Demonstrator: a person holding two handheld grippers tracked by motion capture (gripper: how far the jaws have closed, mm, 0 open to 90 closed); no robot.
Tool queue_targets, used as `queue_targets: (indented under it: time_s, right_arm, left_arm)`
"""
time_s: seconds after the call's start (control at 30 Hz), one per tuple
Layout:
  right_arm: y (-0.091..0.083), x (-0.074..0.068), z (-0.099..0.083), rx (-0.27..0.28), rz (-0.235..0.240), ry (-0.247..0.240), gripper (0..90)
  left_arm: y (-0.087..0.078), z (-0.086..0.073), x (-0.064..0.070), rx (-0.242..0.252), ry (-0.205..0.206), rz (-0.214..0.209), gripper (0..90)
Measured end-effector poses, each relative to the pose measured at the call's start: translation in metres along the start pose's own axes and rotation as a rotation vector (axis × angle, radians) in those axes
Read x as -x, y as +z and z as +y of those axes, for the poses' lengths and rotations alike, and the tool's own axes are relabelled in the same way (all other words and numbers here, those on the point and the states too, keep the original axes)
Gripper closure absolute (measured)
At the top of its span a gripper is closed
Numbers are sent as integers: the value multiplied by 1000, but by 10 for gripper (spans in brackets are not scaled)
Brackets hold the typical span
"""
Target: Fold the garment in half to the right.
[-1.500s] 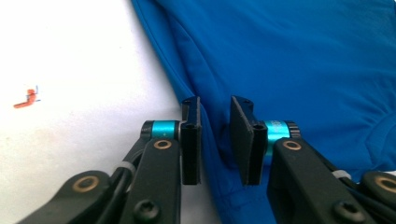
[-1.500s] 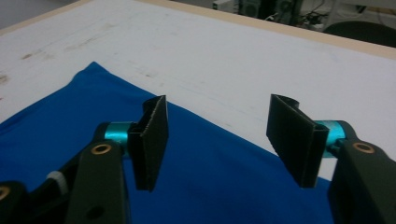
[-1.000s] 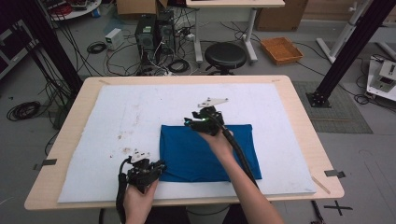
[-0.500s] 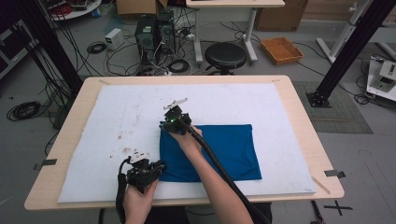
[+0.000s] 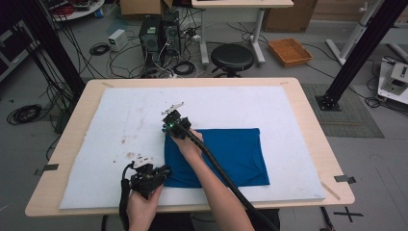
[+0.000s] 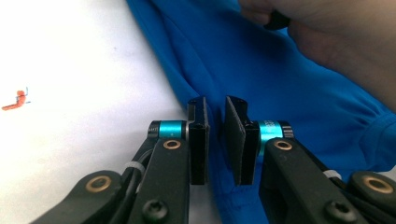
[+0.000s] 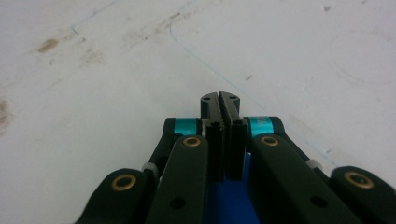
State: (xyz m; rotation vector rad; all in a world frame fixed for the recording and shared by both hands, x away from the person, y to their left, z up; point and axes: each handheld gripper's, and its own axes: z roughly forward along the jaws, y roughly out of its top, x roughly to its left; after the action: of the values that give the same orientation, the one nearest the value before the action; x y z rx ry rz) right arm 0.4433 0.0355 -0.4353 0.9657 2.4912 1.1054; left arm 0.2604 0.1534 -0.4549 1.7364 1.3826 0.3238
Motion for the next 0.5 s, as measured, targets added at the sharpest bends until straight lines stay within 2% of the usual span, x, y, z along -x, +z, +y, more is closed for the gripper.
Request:
queue_targets:
  time_s: [0.27, 0.5]
  right_arm:
    - [-17, 6, 7, 61, 7, 23, 895]
    - [-31, 13, 10, 96, 18, 47, 895]
  left_arm:
    - [-3, 0, 1, 6, 15, -5, 826]
    - [-10, 5, 8, 31, 59, -5, 858]
